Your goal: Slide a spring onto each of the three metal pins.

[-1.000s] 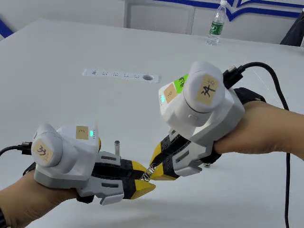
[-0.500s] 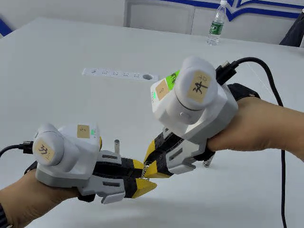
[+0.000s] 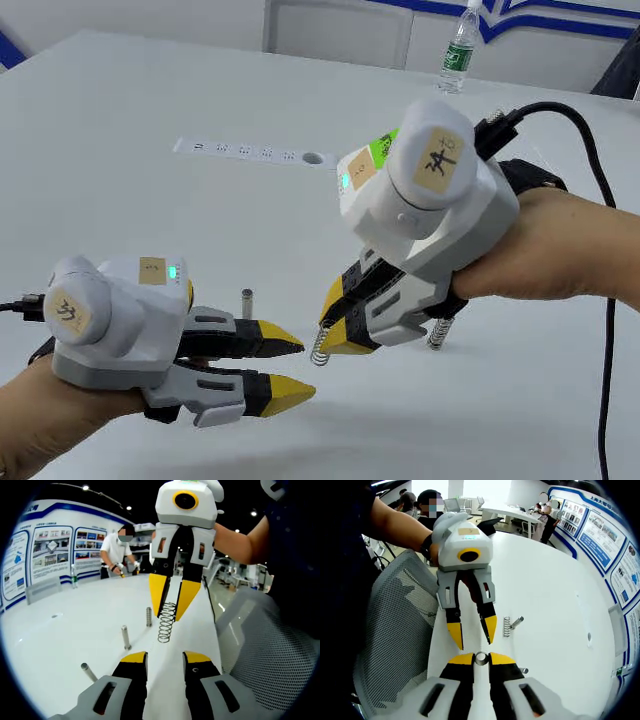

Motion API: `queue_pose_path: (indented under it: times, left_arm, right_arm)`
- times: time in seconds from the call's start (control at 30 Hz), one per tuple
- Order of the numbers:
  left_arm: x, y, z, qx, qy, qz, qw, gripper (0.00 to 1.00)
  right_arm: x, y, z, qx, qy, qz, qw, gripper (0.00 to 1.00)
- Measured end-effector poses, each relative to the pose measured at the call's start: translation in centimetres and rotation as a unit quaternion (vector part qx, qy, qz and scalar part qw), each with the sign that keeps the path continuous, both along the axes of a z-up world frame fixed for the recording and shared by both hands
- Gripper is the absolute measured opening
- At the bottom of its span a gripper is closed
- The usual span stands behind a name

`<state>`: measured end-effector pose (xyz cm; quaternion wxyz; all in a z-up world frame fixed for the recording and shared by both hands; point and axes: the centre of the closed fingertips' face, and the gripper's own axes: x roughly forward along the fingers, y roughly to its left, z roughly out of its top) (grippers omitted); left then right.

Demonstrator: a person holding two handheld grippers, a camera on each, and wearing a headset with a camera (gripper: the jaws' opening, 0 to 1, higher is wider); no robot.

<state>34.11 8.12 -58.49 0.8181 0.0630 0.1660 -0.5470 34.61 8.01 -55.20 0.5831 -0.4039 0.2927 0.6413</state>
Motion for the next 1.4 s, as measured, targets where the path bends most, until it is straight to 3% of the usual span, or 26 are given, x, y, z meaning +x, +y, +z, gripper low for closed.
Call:
queue_pose_path:
  times: [0.37, 0.8, 1.23, 1.4]
  left_arm:
    - [-0.1, 2.7, -0.4, 0.004, 0.006, 0.041, 0.9991, 0.39]
    - [0.3, 6.1, -0.4, 0.003, 0.006, 0.098, 0.9951, 0.48]
    - [0.5, 7.3, -0.2, 0.002, 0.006, 0.123, 0.9924, 0.53]
    - [0.5, 7.4, -0.1, 0.000, 0.005, 0.127, 0.9920, 0.55]
  right_arm:
    - [2.3, -1.6, 0.4, -0.004, -0.011, -0.030, 0.9995, 0.12]
    - [6.2, -3.1, 0.5, -0.015, -0.025, -0.064, 0.9975, 0.12]
    - [8.6, -2.5, -0.9, -0.020, -0.025, -0.081, 0.9962, 0.12]
    - [8.7, -2.3, -1.4, -0.025, -0.019, -0.082, 0.9961, 0.12]
